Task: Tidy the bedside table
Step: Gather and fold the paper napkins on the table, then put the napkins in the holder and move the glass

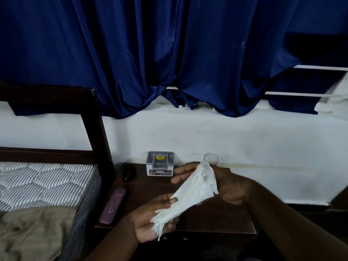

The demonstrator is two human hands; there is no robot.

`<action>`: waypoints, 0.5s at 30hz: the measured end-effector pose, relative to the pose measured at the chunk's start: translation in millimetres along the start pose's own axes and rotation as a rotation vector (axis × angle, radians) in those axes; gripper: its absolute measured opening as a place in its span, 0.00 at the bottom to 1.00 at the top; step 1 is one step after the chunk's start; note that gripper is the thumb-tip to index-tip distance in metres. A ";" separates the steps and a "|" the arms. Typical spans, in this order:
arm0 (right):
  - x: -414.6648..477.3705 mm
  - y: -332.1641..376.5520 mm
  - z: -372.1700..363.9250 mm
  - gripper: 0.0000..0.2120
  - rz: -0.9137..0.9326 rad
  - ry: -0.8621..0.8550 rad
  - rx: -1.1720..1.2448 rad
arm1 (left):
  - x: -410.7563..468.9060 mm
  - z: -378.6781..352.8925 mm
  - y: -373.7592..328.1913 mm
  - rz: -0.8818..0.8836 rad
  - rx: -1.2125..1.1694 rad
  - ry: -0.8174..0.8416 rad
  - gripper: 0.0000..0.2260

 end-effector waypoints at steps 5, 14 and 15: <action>14.9 5.2 -1.9 0.17 0.167 -0.046 -0.055 | 6.1 21.3 -2.8 0.050 0.121 -0.023 0.28; 39.7 2.5 45.9 0.13 0.356 -0.584 0.163 | 32.4 60.3 -62.4 -0.334 -0.003 -0.045 0.40; 43.4 0.2 48.2 0.12 0.348 -0.607 0.152 | 37.3 68.8 -66.4 -0.340 0.082 -0.143 0.36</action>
Point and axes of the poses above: each hand's wrist, its own x-axis towards the middle knuckle, its own z-axis out of the back of the hand, y = z × x, the point moved 9 cm from there along x, towards the middle knuckle, and after that the axes turned 14 degrees about x, right-handed, at the moved point
